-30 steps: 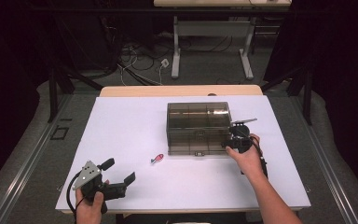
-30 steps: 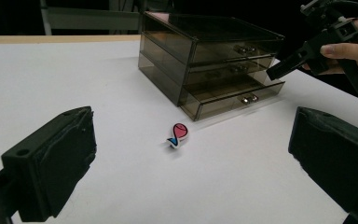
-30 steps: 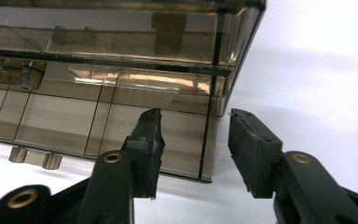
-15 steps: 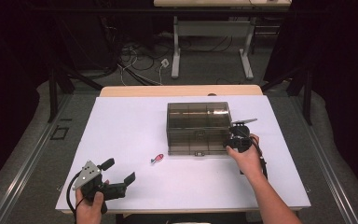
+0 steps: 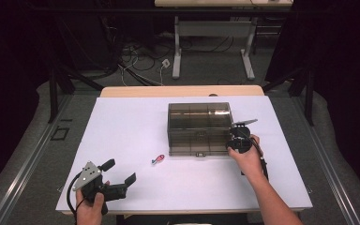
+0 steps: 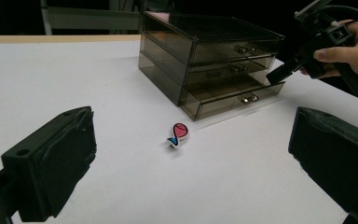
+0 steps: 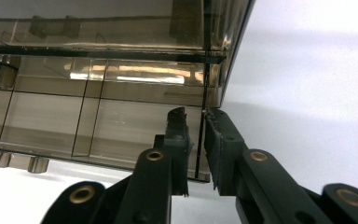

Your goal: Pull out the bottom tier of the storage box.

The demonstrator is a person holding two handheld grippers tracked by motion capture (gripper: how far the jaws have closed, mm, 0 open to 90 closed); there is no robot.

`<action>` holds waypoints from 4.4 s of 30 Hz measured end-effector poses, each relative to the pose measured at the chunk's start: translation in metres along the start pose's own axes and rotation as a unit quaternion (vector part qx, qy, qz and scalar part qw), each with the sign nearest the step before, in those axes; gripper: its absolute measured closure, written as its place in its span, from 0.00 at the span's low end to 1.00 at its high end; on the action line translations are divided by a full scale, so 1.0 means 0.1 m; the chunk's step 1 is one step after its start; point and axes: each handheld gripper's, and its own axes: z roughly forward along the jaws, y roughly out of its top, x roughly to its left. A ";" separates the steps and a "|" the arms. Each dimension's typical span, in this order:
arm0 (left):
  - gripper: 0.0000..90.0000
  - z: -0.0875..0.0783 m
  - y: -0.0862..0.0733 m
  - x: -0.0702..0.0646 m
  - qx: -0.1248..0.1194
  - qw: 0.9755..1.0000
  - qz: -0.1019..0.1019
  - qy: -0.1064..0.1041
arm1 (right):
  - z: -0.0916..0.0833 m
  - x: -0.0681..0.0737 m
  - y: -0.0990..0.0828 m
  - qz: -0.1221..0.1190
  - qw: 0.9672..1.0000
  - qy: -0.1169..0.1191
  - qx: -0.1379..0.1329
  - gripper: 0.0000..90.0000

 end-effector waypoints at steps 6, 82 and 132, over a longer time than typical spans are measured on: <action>0.01 0.00 0.00 0.00 0.000 1.000 -0.002 0.000 | 0.01 -0.01 0.00 0.003 1.000 0.001 0.002 0.92; 0.01 0.08 0.03 0.00 0.004 1.000 0.004 -0.012 | -0.09 0.03 -0.12 -0.012 1.000 -0.006 0.011 0.96; 0.01 0.18 0.06 0.00 0.006 1.000 0.010 -0.025 | -0.17 0.03 -0.25 -0.035 0.999 0.001 0.021 0.96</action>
